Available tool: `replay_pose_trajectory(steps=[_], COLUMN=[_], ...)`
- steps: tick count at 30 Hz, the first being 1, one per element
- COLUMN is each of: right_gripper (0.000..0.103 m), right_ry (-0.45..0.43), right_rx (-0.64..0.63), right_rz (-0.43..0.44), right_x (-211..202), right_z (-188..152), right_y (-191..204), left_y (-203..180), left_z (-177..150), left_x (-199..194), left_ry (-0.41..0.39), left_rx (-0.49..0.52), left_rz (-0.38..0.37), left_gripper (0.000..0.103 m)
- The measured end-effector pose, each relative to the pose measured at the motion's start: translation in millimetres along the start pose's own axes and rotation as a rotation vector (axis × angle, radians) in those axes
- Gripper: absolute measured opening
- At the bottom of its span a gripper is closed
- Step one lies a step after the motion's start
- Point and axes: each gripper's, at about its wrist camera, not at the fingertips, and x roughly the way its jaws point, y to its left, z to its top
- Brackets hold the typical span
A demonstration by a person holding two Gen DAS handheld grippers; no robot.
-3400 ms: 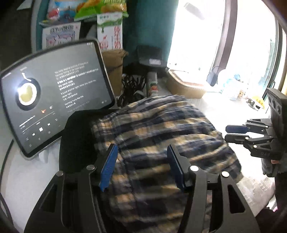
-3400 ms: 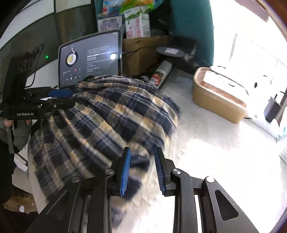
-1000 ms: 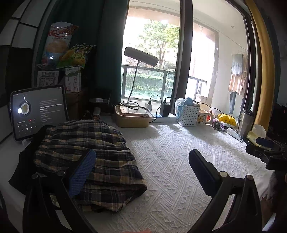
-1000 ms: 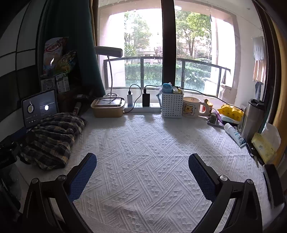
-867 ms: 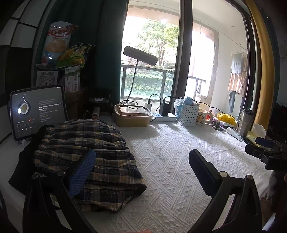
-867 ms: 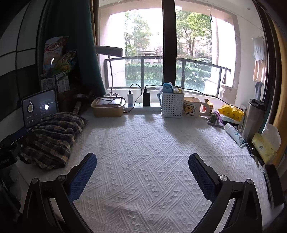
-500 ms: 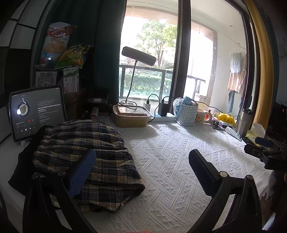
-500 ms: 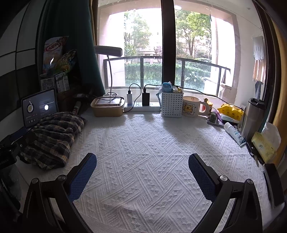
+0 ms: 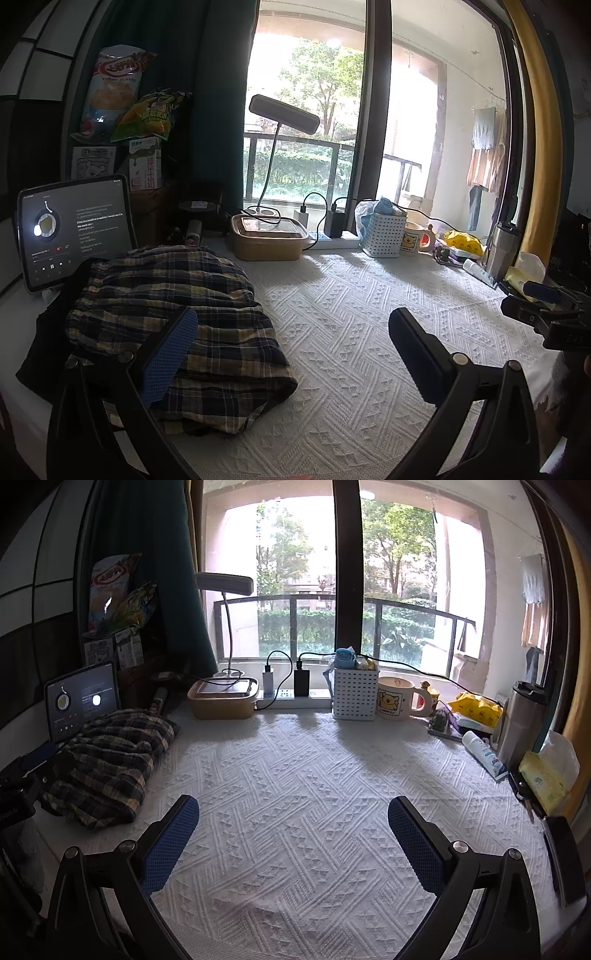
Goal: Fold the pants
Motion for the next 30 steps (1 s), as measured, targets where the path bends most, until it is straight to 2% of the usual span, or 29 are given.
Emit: replay_pose_trajectory(steps=[30], right_gripper=[0.103], right_ry=[0.005], right_rx=[0.002], right_rz=[0.001], right_x=[0.1], right_z=[-3.0], right_y=[1.2], left_y=[-1.5], left_z=[0.0], left_x=[-1.9], left_ry=[-0.003], left_rx=[0.005], left_rz=[0.002], left_gripper=[0.102])
